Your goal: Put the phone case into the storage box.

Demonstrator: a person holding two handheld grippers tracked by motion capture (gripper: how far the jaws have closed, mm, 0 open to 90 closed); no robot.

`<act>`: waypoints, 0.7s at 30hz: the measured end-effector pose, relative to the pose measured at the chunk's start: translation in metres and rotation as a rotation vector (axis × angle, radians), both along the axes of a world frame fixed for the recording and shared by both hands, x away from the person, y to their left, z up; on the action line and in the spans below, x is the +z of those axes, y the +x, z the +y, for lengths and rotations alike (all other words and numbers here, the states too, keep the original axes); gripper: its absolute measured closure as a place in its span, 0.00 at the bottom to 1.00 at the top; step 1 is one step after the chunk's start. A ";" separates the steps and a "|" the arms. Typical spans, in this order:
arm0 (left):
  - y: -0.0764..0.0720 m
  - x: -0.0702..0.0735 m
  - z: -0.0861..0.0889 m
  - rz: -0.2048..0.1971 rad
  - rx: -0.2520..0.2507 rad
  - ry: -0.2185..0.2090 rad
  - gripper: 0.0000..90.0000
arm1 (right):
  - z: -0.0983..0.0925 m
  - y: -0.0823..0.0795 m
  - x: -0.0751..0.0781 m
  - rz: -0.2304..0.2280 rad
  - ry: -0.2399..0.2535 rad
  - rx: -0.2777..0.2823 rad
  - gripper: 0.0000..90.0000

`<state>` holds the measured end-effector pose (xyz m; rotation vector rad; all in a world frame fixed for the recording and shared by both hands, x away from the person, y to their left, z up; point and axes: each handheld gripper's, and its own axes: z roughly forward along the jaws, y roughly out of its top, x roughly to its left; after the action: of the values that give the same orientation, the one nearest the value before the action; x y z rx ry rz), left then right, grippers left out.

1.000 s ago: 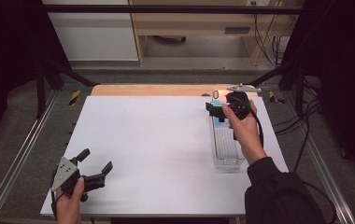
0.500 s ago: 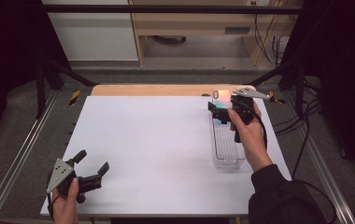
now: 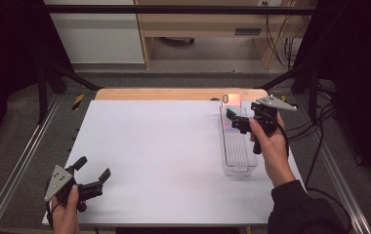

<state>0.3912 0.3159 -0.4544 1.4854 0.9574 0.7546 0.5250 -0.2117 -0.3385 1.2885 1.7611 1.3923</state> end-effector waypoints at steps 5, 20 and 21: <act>0.000 0.000 0.001 0.000 0.002 -0.001 0.02 | -0.008 -0.007 0.002 -0.011 0.005 -0.009 0.04; 0.000 0.000 -0.001 0.002 -0.007 0.008 0.02 | -0.030 -0.027 0.006 -0.042 0.008 -0.023 0.04; 0.000 0.000 -0.001 0.002 -0.008 0.010 0.02 | -0.031 -0.028 0.006 -0.042 0.008 -0.024 0.04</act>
<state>0.3913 0.3147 -0.4547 1.4979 0.9497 0.7531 0.4973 -0.2431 -0.3321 1.2706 1.7086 1.4043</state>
